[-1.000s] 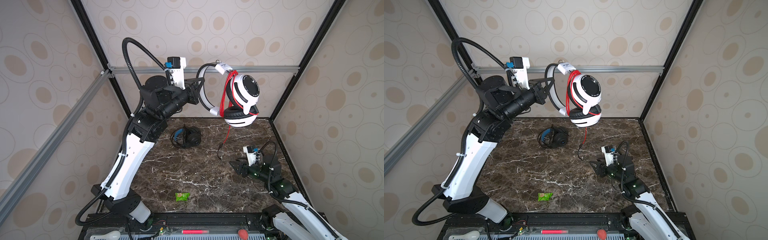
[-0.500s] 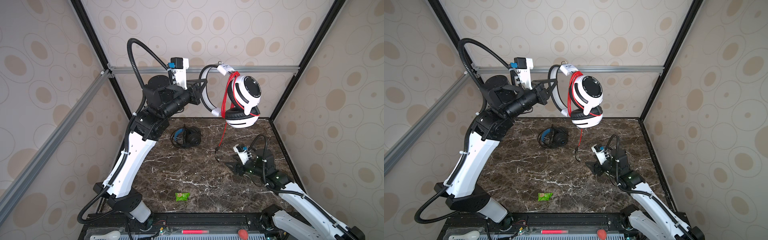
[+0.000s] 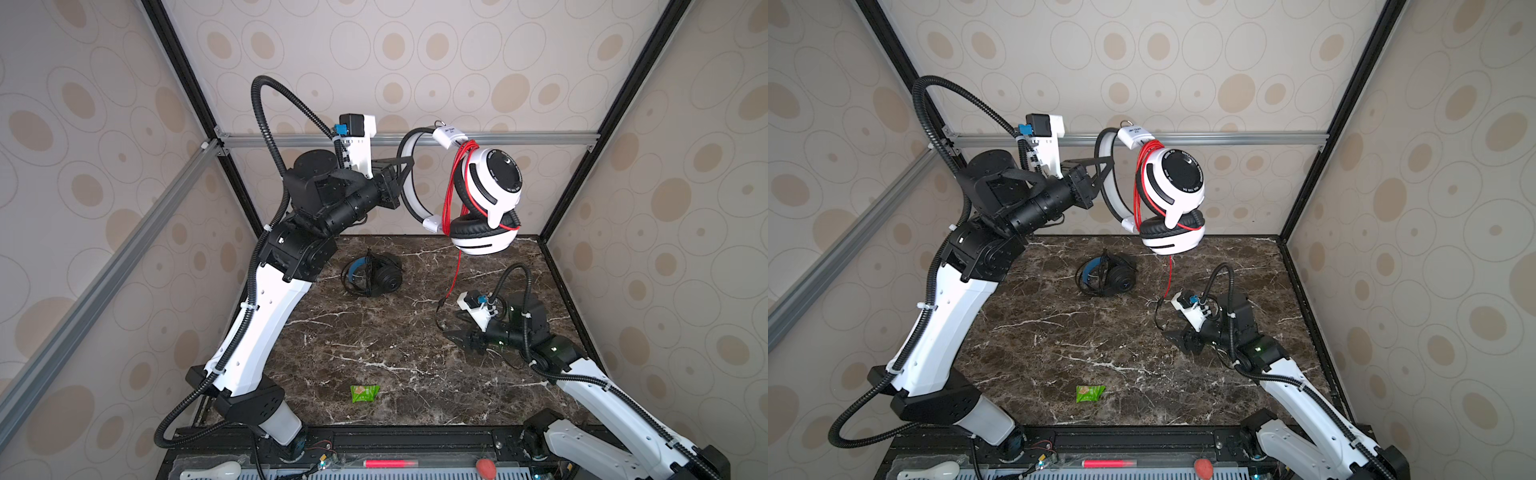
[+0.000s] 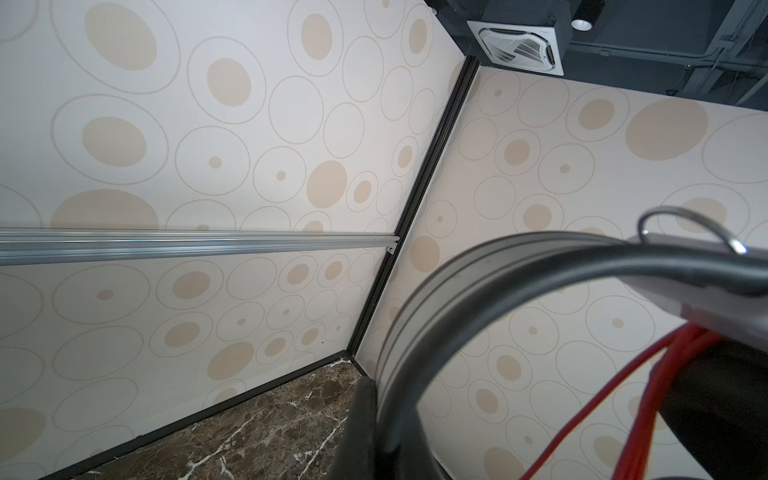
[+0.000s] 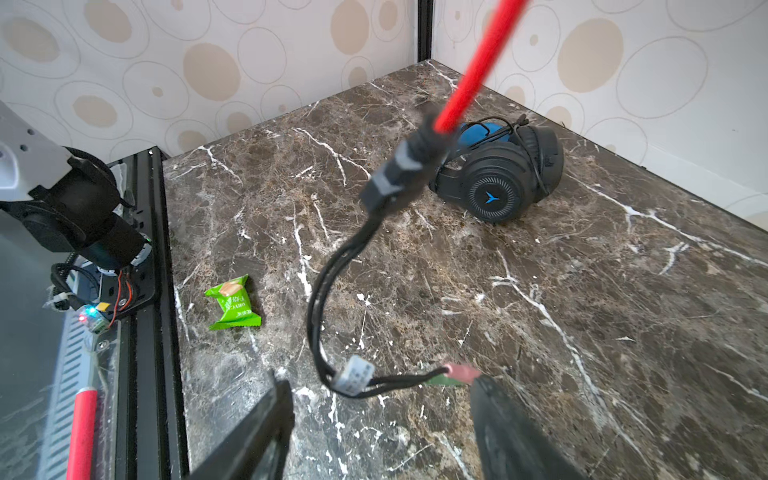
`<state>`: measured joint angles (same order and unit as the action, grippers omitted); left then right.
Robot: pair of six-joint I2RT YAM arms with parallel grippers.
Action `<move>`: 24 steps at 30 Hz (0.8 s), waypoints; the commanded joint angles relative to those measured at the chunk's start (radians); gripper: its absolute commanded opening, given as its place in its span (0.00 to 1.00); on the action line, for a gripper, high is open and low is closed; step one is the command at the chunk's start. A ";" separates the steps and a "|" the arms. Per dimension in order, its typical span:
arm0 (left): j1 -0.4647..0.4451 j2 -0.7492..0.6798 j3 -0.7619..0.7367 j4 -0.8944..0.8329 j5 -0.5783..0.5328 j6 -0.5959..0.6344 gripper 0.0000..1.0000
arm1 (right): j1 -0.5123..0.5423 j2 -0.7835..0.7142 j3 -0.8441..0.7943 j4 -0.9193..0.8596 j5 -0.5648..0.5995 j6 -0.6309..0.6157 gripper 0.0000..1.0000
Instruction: Wrap the headphones
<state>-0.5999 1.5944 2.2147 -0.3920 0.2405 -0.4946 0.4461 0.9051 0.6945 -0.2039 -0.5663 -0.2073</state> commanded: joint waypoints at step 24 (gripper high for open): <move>0.017 -0.004 0.056 0.075 0.025 -0.073 0.00 | 0.106 0.255 0.086 0.236 0.077 0.032 0.68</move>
<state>-0.5949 1.6032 2.2150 -0.3939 0.2577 -0.5106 0.5426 1.1580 0.7601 -0.0036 -0.4946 -0.1623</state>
